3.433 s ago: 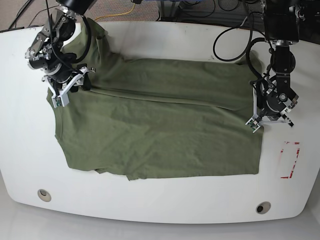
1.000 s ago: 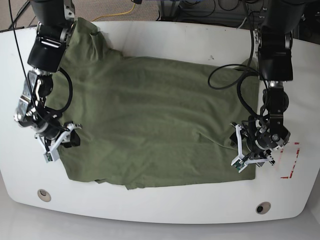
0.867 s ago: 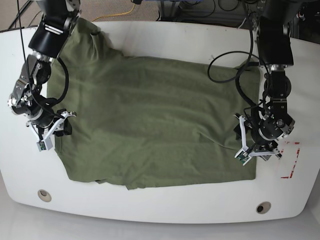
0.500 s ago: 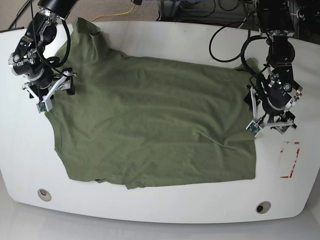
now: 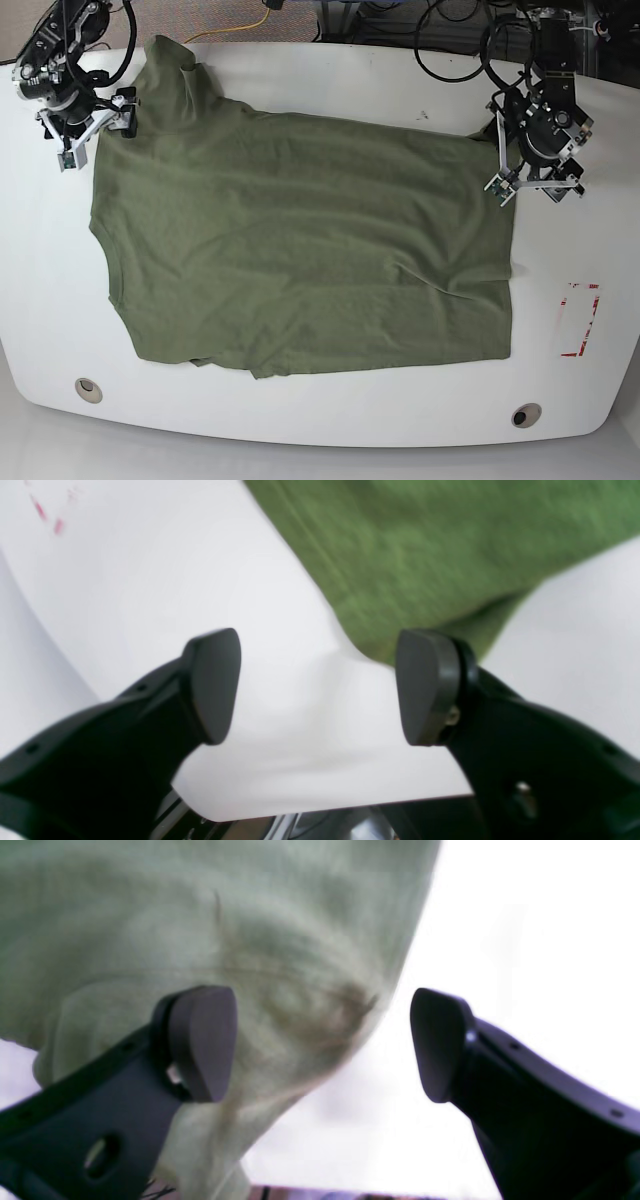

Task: Layout the t-shirt on the table in an organized manner, then fold the t-shirt properly
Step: 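Drag both held shirt corners outward and apart to spread it, then regrasp the shirt corner with the left gripper and hold it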

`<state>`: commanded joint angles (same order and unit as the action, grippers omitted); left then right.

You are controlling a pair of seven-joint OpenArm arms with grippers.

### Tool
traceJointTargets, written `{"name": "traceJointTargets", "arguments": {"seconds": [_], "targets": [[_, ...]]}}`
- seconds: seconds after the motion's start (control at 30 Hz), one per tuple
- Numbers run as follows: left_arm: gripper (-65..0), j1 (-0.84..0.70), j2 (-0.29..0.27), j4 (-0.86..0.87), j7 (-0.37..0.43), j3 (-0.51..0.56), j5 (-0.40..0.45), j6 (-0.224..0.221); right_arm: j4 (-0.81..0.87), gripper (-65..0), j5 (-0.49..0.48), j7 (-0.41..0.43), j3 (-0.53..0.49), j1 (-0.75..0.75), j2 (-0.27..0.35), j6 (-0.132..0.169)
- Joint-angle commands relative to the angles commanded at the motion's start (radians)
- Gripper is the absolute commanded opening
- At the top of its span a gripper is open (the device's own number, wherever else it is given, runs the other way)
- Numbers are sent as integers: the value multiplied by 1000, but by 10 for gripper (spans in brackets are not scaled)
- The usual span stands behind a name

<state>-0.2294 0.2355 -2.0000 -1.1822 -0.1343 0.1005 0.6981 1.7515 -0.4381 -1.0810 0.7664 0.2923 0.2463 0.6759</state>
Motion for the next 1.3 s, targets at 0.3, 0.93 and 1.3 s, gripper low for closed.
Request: {"name": "traceJointTargets", "arguments": {"seconds": [0.3,0.93,1.3], "targets": [[-281,-2,2,0,0,-2,0,0,-196,-146,0,40,-3,-26,14,22],[-281,-17,5,0,-2,-100,0,0,-239,-639,2,41,-46,-32,-18,22],[-281,-95,5,0,-2,-106,0,0,-239,-640,2,41,-69,-34,-48,22]]}}
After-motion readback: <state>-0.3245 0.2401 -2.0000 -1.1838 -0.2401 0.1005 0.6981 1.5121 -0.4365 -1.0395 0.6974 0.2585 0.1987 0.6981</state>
